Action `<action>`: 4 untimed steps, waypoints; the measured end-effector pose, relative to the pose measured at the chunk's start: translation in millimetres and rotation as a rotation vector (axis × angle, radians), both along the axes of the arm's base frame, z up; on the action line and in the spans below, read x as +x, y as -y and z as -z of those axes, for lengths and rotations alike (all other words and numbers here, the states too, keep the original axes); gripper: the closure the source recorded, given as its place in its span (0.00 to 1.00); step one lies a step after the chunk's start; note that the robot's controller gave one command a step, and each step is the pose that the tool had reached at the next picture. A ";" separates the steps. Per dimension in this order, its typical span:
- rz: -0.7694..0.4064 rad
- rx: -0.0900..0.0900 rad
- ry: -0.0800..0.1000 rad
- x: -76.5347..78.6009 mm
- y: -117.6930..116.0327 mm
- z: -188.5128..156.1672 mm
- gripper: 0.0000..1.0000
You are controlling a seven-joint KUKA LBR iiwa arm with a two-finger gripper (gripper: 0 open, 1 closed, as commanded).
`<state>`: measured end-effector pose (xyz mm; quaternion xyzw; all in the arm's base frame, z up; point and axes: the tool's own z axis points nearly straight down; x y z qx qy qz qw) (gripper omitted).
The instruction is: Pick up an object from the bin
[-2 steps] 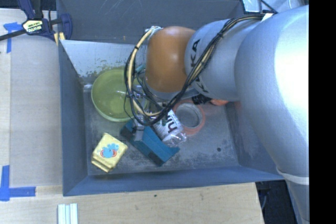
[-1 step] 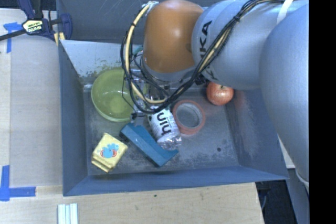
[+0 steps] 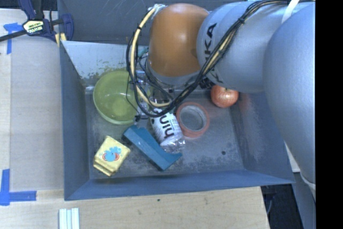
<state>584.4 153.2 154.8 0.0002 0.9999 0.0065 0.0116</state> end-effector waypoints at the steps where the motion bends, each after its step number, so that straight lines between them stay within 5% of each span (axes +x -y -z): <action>1: -0.005 -0.002 -0.004 -17.7 26.0 -62.7 0.00; 2: 0.009 -0.002 -0.006 -15.5 15.8 3.7 0.00; 3: 0.005 -0.001 0.002 -14.2 17.6 2.3 0.00; 4: 0.006 -0.001 0.000 -24.7 20.9 -88.3 0.00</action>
Offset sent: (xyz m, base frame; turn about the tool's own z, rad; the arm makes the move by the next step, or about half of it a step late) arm -0.0167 -0.0078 -0.0622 0.0212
